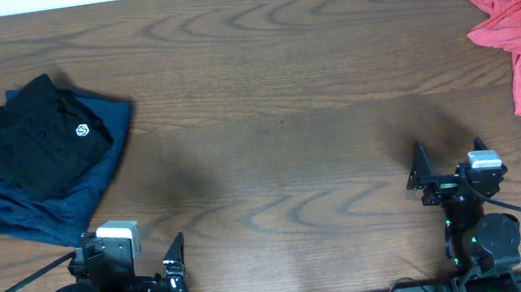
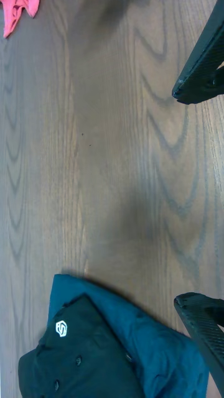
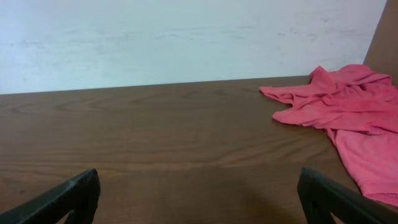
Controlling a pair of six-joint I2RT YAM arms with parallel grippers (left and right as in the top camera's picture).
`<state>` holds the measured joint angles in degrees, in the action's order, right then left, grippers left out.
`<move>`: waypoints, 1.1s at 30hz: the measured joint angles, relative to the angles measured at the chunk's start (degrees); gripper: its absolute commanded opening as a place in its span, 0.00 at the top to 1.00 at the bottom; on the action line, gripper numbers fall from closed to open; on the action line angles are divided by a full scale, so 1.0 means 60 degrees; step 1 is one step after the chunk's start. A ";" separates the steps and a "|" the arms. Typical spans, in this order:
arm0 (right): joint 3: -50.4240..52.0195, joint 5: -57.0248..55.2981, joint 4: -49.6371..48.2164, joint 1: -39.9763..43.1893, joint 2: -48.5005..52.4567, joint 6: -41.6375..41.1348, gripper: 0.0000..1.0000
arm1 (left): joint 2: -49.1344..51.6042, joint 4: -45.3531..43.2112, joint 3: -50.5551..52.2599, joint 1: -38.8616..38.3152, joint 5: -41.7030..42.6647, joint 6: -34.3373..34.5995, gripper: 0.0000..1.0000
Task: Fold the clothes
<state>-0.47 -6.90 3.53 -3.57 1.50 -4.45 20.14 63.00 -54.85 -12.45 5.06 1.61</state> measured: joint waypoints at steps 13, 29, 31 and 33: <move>0.0000 0.0004 0.0004 0.0004 0.0000 0.0000 0.01 | -0.0004 -0.0069 0.0066 0.0769 0.0087 0.0000 0.02; 0.0000 0.0004 0.0000 0.0000 0.0000 0.0033 0.01 | -0.2721 -0.8819 0.7956 0.2299 0.0160 -0.0029 0.02; 0.0000 0.0004 -0.0004 0.0000 0.0000 0.0033 0.01 | -0.3045 -0.9803 0.8670 0.2302 0.0160 -0.0029 0.02; 0.0000 0.0004 -0.0007 0.0000 0.0000 0.0033 0.01 | -0.3173 -1.0295 0.8914 0.2299 0.0146 -0.0029 0.02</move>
<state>-0.47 -6.87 3.49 -3.57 1.50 -4.25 1.10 1.23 -1.37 1.34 5.93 1.43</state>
